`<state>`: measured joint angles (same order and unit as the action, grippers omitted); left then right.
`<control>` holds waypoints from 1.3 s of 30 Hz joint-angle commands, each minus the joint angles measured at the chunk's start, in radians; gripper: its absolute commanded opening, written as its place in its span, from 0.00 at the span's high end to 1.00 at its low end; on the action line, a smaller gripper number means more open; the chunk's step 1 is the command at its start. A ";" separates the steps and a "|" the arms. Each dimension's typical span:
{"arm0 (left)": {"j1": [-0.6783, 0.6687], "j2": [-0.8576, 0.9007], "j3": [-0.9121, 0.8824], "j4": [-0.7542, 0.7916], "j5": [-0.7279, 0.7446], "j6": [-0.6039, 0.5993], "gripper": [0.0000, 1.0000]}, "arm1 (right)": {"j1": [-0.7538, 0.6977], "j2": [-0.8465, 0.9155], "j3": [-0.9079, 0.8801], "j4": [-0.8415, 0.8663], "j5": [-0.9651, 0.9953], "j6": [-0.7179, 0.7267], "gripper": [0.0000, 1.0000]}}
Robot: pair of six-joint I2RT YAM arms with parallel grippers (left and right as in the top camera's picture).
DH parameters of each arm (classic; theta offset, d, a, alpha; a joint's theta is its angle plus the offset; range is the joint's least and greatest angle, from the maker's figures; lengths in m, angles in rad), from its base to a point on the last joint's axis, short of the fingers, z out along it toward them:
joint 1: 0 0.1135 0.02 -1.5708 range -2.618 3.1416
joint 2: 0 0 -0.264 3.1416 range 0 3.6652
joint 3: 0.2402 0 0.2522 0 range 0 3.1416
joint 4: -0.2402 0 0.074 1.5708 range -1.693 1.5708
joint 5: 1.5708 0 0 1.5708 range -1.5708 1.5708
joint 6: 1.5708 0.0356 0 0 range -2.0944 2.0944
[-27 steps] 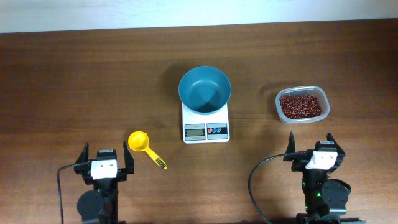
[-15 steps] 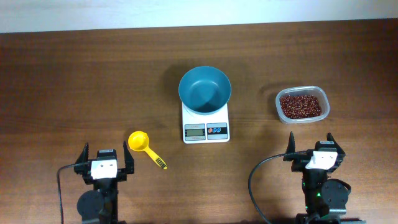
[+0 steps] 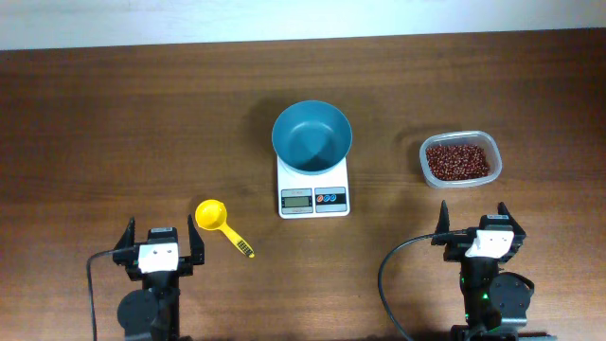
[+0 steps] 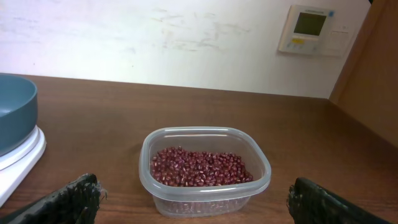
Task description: Scoop item into bowl and weigh 50g on scale
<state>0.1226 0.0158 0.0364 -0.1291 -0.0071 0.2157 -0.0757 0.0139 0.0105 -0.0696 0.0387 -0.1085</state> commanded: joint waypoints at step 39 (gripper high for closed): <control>-0.005 0.000 0.037 0.007 0.161 -0.014 0.01 | 0.008 -0.007 -0.005 -0.009 -0.002 0.000 0.01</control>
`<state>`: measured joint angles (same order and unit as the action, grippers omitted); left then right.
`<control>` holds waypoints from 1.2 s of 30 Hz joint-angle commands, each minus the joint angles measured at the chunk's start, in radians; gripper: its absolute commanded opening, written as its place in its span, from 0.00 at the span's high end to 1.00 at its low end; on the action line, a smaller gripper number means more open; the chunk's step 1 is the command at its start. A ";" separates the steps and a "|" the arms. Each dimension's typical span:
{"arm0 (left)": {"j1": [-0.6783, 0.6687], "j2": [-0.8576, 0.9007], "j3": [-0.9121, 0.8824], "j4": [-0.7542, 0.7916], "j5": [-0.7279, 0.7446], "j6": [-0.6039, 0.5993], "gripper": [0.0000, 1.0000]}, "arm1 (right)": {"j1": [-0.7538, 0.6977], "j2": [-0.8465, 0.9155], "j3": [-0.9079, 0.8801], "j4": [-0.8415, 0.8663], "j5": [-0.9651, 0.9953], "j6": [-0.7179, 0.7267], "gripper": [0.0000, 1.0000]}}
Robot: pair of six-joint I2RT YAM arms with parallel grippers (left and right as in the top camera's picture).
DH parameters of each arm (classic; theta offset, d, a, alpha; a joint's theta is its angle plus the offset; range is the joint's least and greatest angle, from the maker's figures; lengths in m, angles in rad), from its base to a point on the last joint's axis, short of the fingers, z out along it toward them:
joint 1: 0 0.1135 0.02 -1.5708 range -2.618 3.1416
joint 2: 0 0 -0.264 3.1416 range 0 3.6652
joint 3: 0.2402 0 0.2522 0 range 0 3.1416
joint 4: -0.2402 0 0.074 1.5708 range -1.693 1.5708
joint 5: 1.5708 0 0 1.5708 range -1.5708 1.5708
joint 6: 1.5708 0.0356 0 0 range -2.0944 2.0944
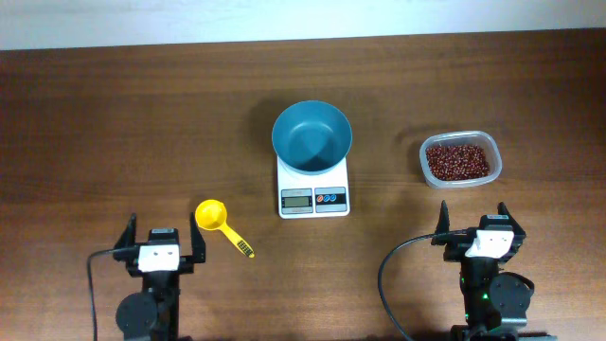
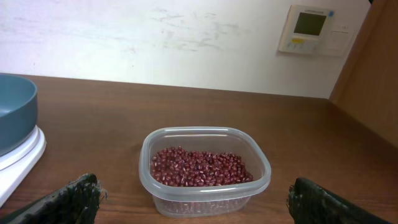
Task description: Scoop item into bowl and weigh 50g on scale
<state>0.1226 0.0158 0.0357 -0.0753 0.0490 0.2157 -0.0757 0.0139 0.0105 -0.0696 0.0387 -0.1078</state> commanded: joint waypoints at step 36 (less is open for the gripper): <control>-0.005 1.185 1.230 -1.145 0.355 -0.225 0.09 | 0.008 -0.007 -0.005 -0.009 -0.002 -0.001 0.01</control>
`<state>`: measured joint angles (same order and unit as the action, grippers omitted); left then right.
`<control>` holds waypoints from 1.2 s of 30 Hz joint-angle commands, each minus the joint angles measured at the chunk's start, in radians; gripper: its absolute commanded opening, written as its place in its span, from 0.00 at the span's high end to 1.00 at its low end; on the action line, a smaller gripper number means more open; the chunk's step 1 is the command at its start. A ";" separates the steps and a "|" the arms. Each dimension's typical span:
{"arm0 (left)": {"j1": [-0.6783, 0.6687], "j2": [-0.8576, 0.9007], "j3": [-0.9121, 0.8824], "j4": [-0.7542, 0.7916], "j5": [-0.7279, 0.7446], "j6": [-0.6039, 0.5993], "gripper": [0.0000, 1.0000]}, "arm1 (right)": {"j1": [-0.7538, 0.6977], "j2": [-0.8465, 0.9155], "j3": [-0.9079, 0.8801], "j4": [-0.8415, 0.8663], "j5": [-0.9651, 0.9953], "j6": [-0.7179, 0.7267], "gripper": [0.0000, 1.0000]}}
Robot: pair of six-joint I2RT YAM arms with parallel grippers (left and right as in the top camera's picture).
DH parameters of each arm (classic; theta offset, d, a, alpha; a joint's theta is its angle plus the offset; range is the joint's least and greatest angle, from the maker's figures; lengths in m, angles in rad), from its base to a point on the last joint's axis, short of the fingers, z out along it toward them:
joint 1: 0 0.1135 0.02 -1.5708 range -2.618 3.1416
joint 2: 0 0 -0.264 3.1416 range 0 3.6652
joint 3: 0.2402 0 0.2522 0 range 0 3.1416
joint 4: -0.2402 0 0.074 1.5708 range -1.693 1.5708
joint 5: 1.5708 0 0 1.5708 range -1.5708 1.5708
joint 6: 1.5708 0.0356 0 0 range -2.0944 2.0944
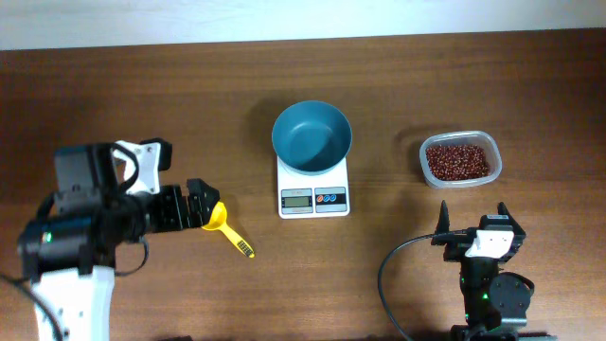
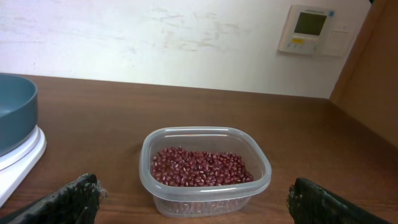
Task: Scoop item into bowl and weigh 50g on scale
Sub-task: 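Move the left gripper down onto the yellow scoop handle and grasp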
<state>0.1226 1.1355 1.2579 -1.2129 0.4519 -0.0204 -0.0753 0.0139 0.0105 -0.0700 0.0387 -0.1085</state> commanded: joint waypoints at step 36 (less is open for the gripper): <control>-0.005 0.194 -0.440 0.428 -0.326 -0.403 0.14 | 0.008 -0.007 -0.005 -0.008 -0.002 0.000 0.01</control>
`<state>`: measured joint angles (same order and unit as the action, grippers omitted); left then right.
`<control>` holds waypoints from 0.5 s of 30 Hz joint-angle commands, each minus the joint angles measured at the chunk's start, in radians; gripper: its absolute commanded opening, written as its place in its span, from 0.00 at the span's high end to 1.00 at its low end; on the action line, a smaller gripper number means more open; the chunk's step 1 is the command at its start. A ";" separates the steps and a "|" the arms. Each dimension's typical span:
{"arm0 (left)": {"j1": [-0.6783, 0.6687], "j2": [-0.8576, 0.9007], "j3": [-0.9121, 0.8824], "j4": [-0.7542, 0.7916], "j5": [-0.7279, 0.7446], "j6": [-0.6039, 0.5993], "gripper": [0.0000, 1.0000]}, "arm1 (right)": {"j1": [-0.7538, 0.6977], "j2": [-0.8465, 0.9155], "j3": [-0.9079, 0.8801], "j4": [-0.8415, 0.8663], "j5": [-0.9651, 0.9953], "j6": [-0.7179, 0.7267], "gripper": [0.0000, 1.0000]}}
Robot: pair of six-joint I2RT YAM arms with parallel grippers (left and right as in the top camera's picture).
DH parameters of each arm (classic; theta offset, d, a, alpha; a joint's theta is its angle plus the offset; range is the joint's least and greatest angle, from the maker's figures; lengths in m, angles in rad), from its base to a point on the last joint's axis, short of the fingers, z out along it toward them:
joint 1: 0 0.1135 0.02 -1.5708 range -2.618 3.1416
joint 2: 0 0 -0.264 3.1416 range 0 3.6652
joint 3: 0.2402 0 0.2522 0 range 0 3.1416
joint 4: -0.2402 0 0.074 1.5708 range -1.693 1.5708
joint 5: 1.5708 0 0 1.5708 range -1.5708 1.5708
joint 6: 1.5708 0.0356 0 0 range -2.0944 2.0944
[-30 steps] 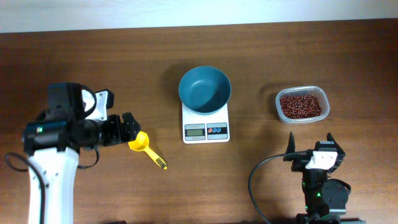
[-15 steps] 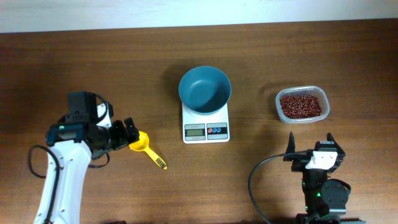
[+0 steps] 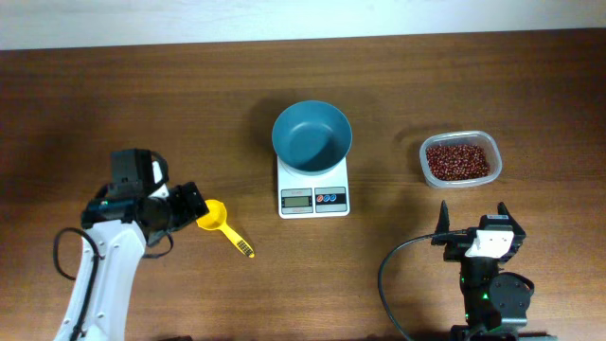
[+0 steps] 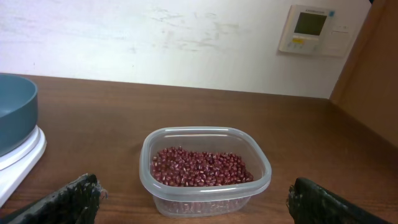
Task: Scoop item into bowl and weigh 50g on scale
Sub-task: 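Move the left gripper down onto the yellow scoop handle and grasp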
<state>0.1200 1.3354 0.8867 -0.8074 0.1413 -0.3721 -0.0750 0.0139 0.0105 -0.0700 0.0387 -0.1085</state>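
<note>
A yellow scoop (image 3: pixel 212 217) lies on the table left of the scale, its handle pointing toward the near right. My left gripper (image 3: pixel 192 205) is at the left rim of the scoop's cup, and its fingers look open. An empty blue bowl (image 3: pixel 312 135) stands on the white scale (image 3: pixel 313 194). Red beans (image 3: pixel 458 159) fill a clear tub (image 4: pixel 205 186) at the right. My right gripper (image 3: pixel 472 216) rests open near the front edge, just short of the tub, with one finger (image 4: pixel 71 200) on each side of the view.
The blue bowl (image 4: pixel 11 118) and the scale's edge (image 4: pixel 22 165) show at the left of the right wrist view. A wall with a thermostat (image 4: pixel 311 28) stands behind the table. Cables loop beside both arm bases.
My left arm has swung lower and its gripper has settled a little left, at the rim of the scoop's cup. The scoop, bowl, tub and right arm are where they were.
Both arms rested at the front edge with grippers open and the scoop lying just right of the left one. Then the left arm had risen and reached in from the left beside the scoop. Now its gripper sits at the scoop's cup.
</note>
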 commanded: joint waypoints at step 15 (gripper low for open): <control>-0.006 0.059 -0.199 0.285 -0.015 -0.077 0.30 | 0.008 -0.007 -0.005 -0.008 -0.002 0.000 0.01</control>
<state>0.1200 1.3499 0.6991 -0.5430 0.1368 -0.4282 -0.0750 0.0139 0.0105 -0.0696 0.0387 -0.1085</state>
